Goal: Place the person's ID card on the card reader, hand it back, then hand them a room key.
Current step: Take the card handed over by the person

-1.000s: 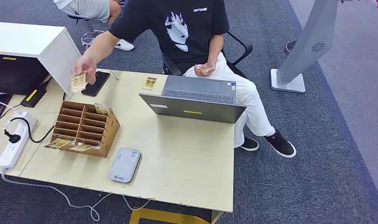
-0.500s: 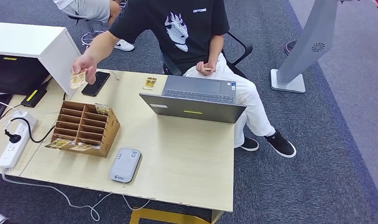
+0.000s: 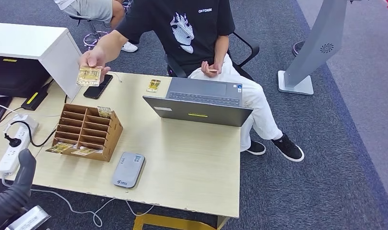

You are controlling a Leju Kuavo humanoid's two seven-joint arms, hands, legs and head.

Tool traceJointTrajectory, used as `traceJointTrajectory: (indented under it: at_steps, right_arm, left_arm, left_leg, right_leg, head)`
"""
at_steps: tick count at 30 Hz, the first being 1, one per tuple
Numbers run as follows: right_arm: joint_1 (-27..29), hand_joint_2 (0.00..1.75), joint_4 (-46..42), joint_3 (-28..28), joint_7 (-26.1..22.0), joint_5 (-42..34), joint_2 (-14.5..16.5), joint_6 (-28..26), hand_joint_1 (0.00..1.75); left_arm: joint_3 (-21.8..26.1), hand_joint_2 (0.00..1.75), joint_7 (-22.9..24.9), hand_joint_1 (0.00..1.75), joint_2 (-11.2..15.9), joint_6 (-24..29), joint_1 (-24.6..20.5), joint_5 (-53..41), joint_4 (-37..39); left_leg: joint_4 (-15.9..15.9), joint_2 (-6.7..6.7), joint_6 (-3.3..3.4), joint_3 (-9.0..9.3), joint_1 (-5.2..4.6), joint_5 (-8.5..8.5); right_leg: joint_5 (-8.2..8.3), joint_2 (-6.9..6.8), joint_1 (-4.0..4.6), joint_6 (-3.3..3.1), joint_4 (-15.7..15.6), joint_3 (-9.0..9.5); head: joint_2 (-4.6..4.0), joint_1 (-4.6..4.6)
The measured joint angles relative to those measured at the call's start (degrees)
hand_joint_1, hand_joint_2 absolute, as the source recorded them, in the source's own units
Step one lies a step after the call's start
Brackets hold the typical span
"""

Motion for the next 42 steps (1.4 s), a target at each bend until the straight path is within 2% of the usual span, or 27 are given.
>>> traceJointTrajectory:
  at_steps: [17, 21, 29, 35, 42]
  right_arm:
    - [-0.1, 1.75, 0.0, 0.07, 0.04, 0.13, 0.0, 0.1, 0.0]
    - [-0.91, 1.75, 0.0, 0.58, 0.32, 0.99, 0.0, 0.58, 0.0]
    - [-2.35, 1.75, -0.03, 2.27, 0.86, 2.39, -0.01, 2.17, 0.0]
    - [-2.86, 1.75, -0.07, 3.73, 1.24, 2.82, -0.02, 3.22, 0.0]
    - [-2.82, 1.75, -0.09, 3.93, 1.01, 2.04, -0.08, 3.16, 0.0]
  left_arm:
    - [-0.39, 1.75, 0.0, 0.0, 0.07, 0.0, -0.26, -0.8, 1.68]
    - [-0.69, 1.75, 0.02, 0.0, 0.89, -0.01, -5.63, -6.65, 12.76]
    - [-1.18, 1.75, 0.17, 0.0, 1.06, -0.06, -15.11, -21.62, 26.04]
    - [-1.51, 1.75, 0.17, 0.0, 0.44, -0.02, -20.33, -28.65, 29.99]
    - [-1.73, 1.75, 0.17, 0.0, -0.08, 0.0, -23.19, -30.11, 31.71]
  left_leg:
    - [0.0, 0.0, 0.0, 0.0, 0.0, 0.0]
    - [0.01, 0.01, 0.0, 0.02, 0.0, 0.05]
    - [0.03, 0.07, 0.07, 0.01, -0.01, 0.13]
    - [0.05, 0.18, 0.07, 0.0, -0.01, 0.12]
    - [0.05, 0.19, 0.07, -0.01, -0.01, 0.12]
  right_leg:
    - [0.0, 0.0, 0.0, 0.0, 0.0, -0.01]
    - [0.04, 0.01, 0.0, -0.02, 0.0, -0.01]
    - [0.13, 0.09, 0.0, -0.03, 0.01, -0.02]
    - [0.17, 0.19, -0.01, -0.05, 0.01, -0.08]
    - [0.17, 0.2, 0.0, -0.05, 0.01, -0.1]
  head:
    - [0.01, 0.01]
    - [0.01, 0.01]
    - [0.01, 0.02]
    - [0.0, 0.02]
    - [0.01, 0.02]
